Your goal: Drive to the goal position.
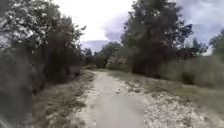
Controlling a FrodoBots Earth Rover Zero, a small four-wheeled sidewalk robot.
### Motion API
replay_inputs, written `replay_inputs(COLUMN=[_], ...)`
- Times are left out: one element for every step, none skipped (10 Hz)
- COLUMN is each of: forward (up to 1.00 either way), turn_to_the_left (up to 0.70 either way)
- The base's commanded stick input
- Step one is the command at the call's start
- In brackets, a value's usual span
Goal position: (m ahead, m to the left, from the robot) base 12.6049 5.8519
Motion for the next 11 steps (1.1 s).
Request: replay_inputs(forward=[0.85,0.85,0.85,0.85,0.85,0.85,0.85,0.85,0.85,0.85,0.85], turn_to_the_left=[0.0,0.0,0.0,0.0,0.0,0.0,0.0,0.0,0.0,0.0,0.0])
